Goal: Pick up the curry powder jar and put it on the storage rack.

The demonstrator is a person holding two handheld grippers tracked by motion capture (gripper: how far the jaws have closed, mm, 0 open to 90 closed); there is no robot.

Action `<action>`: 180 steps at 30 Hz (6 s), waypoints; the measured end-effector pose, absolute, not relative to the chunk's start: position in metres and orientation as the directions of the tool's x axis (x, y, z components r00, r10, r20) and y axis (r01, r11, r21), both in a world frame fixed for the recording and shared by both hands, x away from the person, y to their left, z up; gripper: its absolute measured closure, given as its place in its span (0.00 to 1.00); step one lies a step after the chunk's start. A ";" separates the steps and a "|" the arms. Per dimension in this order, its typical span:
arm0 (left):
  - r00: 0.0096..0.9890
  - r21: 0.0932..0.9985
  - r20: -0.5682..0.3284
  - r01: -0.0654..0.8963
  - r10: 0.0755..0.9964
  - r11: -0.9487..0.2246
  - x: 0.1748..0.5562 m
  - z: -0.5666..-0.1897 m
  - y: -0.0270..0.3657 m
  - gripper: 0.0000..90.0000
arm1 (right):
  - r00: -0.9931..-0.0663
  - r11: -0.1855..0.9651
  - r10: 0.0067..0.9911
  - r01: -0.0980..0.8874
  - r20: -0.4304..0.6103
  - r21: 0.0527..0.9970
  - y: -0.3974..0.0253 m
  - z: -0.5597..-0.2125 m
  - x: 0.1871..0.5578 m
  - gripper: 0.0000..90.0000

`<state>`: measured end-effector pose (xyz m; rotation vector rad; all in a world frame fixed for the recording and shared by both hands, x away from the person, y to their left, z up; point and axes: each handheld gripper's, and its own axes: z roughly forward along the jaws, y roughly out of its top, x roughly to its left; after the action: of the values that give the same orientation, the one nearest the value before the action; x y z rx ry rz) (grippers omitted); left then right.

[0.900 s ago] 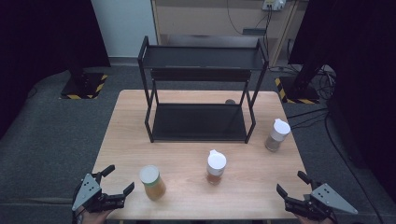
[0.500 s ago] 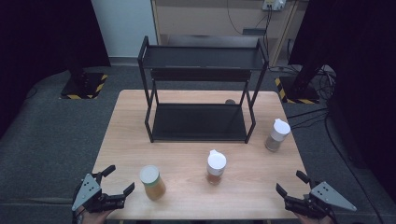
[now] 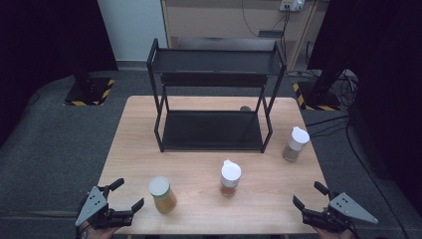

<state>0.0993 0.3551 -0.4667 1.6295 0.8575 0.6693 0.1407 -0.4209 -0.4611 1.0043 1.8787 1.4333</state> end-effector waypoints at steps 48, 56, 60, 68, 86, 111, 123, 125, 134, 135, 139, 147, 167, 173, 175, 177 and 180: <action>0.736 0.921 -0.022 0.278 0.677 -0.272 0.162 -0.412 0.320 0.04 | -0.553 0.131 0.833 0.222 0.015 0.966 -0.424 -0.462 0.140 0.11; 0.741 0.913 -0.023 0.288 0.671 -0.287 0.171 -0.420 0.313 0.06 | -0.553 0.127 0.833 0.224 0.019 0.966 -0.424 -0.461 0.139 0.12; 0.746 0.915 -0.021 0.282 0.666 -0.287 0.173 -0.426 0.313 0.10 | -0.554 0.127 0.832 0.225 0.019 0.966 -0.424 -0.461 0.139 0.12; 0.755 0.924 -0.004 0.253 0.656 -0.285 0.175 -0.436 0.312 0.26 | -0.554 0.124 0.832 0.225 0.022 0.967 -0.425 -0.462 0.139 0.12; 0.750 0.943 0.034 0.194 0.661 -0.269 0.168 -0.449 0.311 0.36 | -0.553 0.121 0.833 0.223 0.023 0.967 -0.425 -0.462 0.139 0.12; 0.795 0.949 0.033 0.165 0.606 -0.268 0.186 -0.422 0.305 0.36 | -0.554 0.117 0.832 0.221 0.026 0.968 -0.426 -0.463 0.140 0.12; 0.833 0.954 0.043 0.130 0.552 -0.271 0.211 -0.403 0.293 0.36 | -0.555 0.116 0.831 0.221 0.028 0.968 -0.427 -0.463 0.140 0.12; 0.837 0.953 0.044 0.129 0.546 -0.275 0.216 -0.400 0.291 0.36 | -0.555 0.115 0.831 0.220 0.027 0.969 -0.427 -0.463 0.140 0.12; 0.843 0.952 0.050 0.122 0.536 -0.280 0.236 -0.391 0.283 0.36 | -0.554 0.109 0.832 0.221 0.033 0.969 -0.427 -0.463 0.139 0.12; 0.842 0.952 0.050 0.122 0.537 -0.280 0.237 -0.391 0.282 0.36 | -0.554 0.109 0.832 0.220 0.032 0.969 -0.428 -0.463 0.139 0.12; 0.836 0.953 0.049 0.124 0.547 -0.275 0.246 -0.387 0.280 0.36 | -0.555 0.108 0.831 0.220 0.033 0.969 -0.428 -0.463 0.139 0.12; 0.818 0.956 0.048 0.128 0.574 -0.263 0.260 -0.381 0.273 0.36 | -0.554 0.104 0.831 0.219 0.036 0.970 -0.429 -0.464 0.139 0.12; 0.726 0.953 0.057 0.165 0.685 -0.254 0.305 -0.367 0.247 0.36 | -0.556 0.092 0.830 0.220 0.047 0.971 -0.431 -0.465 0.139 0.12; 0.672 0.954 0.055 0.183 0.739 -0.238 0.320 -0.368 0.240 0.36 | -0.555 0.088 0.830 0.222 0.052 0.971 -0.432 -0.465 0.139 0.12; 0.646 0.955 0.047 0.194 0.762 -0.223 0.323 -0.369 0.237 0.36 | -0.555 0.088 0.830 0.222 0.052 0.971 -0.432 -0.465 0.138 0.12; 0.622 0.954 0.044 0.205 0.782 -0.217 0.327 -0.369 0.233 0.36 | -0.555 0.086 0.830 0.223 0.054 0.971 -0.432 -0.465 0.138 0.12; 0.580 0.952 0.050 0.220 0.813 -0.214 0.333 -0.371 0.226 0.36 | -0.555 0.087 0.830 0.220 0.052 0.972 -0.433 -0.465 0.138 0.12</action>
<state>0.3327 0.2258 -0.3709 1.7392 0.8569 0.6921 0.1382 -0.4330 -0.4651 1.0320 1.8398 1.4958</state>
